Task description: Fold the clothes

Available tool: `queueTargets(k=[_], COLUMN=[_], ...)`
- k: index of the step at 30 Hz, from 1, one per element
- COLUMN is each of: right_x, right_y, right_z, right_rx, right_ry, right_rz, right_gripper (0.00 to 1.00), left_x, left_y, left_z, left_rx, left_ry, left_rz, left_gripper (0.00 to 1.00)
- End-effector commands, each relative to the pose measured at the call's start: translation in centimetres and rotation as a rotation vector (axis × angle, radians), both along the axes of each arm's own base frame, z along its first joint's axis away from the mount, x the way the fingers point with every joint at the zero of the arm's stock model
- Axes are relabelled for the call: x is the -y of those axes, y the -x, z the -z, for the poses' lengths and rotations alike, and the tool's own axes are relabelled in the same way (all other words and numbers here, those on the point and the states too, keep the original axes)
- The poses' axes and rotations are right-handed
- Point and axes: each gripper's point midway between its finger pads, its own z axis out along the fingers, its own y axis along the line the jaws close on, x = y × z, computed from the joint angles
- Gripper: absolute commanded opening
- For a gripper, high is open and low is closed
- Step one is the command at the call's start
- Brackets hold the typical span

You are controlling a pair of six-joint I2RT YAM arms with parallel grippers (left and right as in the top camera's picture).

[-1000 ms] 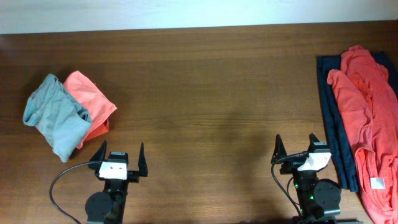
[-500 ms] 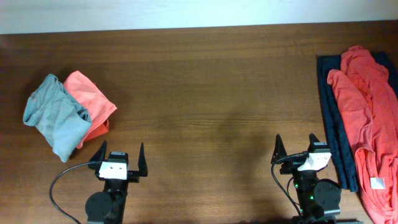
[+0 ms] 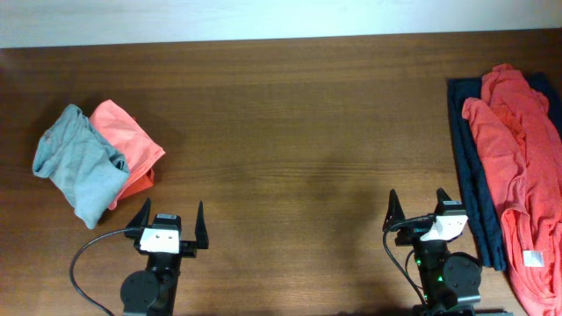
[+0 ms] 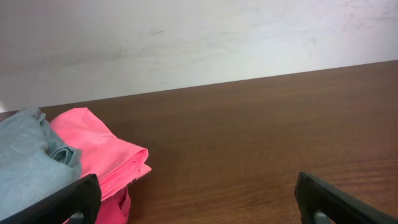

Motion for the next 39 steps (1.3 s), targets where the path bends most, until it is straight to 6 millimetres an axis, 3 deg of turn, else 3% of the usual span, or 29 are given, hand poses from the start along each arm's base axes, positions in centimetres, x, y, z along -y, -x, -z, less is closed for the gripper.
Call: queueTargets(k=[1,24,29,39], right_x=[0.1,0.1,-0.3,1.2], right_y=[0.0,0.0,0.1,2.2], right_z=[0.4,0.2,-0.7,-6.3], right_rx=[-0.005,0.001,0.018,-0.038], right_ry=[-0.004,-0.008,-0.011,0.0], right_rz=[0.002,0.002,-0.022,0.06], right_gripper=[0.99,0.99,0.99,0.99], left_x=[-0.3,-0.3,0.4,0.3], left_y=[0.0,0.0,0.5,1.6], left_z=[0.2,-0.1,-2.8,-10.2], left_rx=[0.003,0.008,0.056,0.0], left_ry=[-0.017,-0.015,-0.007,0.055], left_rz=[-0.012,-0.011,0.029,0.024], left_gripper=[0.99,0.99,0.99,0.99])
